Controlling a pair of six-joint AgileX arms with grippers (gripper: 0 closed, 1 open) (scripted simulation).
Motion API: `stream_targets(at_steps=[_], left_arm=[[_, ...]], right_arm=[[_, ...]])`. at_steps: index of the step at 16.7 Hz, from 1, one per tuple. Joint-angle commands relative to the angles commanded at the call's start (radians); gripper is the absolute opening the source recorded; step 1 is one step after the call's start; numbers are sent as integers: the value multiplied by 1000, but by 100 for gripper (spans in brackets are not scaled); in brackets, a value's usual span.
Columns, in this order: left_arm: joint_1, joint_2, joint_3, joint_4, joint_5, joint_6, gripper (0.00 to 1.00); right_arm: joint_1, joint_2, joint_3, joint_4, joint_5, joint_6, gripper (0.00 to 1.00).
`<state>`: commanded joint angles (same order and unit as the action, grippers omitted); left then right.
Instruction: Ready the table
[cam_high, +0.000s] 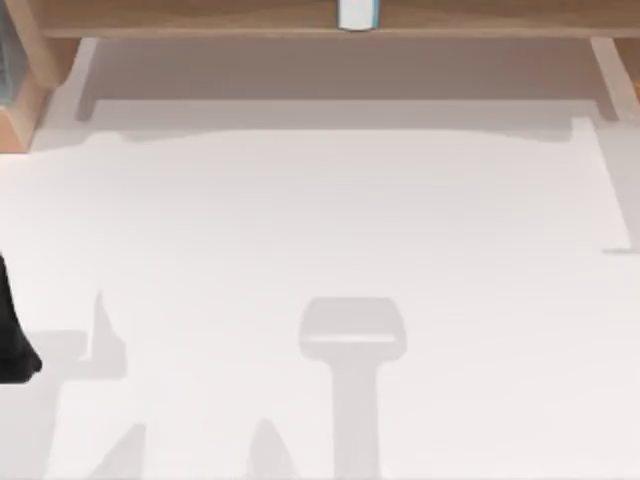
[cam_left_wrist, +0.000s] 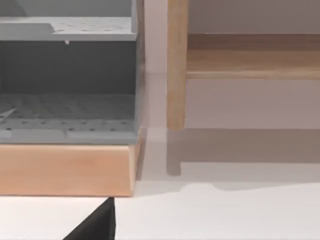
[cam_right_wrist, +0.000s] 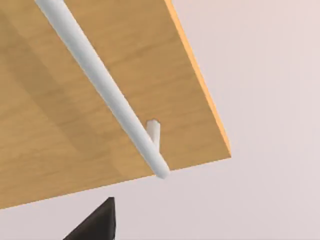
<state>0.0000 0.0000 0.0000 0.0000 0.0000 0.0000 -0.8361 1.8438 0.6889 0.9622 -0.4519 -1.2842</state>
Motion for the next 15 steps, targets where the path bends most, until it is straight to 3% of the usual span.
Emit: stream_targets(at_steps=[7,15], left_arm=[[0,0,0,0,0,0,100],[0,0,0,0,0,0,100]], right_arm=[[50,145,-204,546,-210,-218,100],[89,192,-254,652,-263,-267,100]])
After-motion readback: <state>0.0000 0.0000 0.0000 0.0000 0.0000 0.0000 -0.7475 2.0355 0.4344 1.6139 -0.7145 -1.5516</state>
